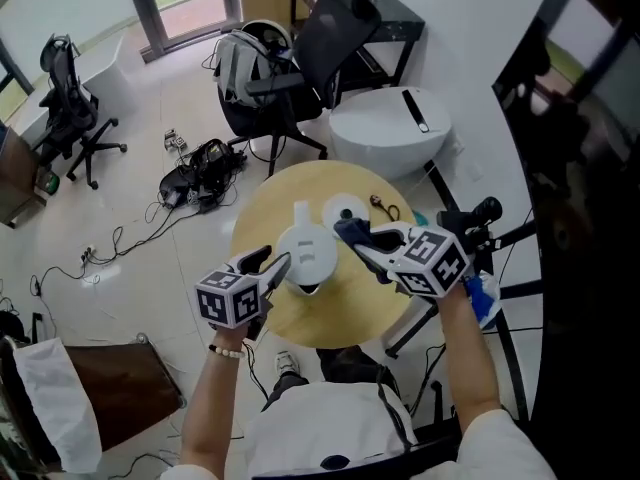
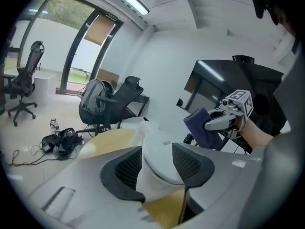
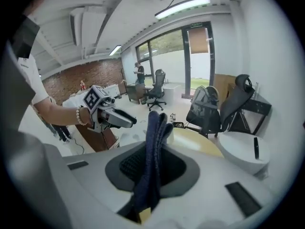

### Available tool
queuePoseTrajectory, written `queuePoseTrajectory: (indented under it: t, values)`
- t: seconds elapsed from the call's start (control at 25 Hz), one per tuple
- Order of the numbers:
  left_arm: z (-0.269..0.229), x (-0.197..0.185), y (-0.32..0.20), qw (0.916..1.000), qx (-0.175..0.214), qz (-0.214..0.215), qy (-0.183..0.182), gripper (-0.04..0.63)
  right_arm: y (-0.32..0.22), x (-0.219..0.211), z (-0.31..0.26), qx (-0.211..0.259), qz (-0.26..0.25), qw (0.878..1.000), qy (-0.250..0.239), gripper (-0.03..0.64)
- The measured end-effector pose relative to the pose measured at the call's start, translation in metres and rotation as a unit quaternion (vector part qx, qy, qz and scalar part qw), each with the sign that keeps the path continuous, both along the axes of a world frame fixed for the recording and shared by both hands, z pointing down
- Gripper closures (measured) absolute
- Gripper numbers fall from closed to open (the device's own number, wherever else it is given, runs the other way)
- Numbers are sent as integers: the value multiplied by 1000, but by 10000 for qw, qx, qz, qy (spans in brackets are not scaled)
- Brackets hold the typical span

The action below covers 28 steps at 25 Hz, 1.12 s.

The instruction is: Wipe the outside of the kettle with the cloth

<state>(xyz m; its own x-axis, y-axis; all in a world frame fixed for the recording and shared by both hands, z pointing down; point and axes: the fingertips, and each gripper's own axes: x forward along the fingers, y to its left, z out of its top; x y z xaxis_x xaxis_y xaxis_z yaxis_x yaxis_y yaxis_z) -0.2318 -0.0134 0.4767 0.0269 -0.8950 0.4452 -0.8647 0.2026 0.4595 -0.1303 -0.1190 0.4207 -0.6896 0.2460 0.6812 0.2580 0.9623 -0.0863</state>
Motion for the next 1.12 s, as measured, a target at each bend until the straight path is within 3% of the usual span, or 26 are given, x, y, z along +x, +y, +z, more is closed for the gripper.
queuePoseTrajectory:
  t: [0.16,0.36,0.72,0.88,1.12]
  values:
    - [7,0,-8,9994,-277,146,175,383,-20,-6,16,-475,16,9988,-120,546]
    - [8,-5,-5,9977,-635,175,162,365,-24,-26,39,-999,-445,9940,-55,546]
    - [8,3,-7,9930,-1029,304,494,350,-15,-52,57,-2073,-1615,9648,-55,546]
    - [6,5,-7,9912,-1209,345,421,350,-7,-55,61,-2251,-2052,9525,-25,546]
    - [6,9,-7,9878,-1464,394,361,351,1,-57,71,-2333,-2364,9432,-5,546]
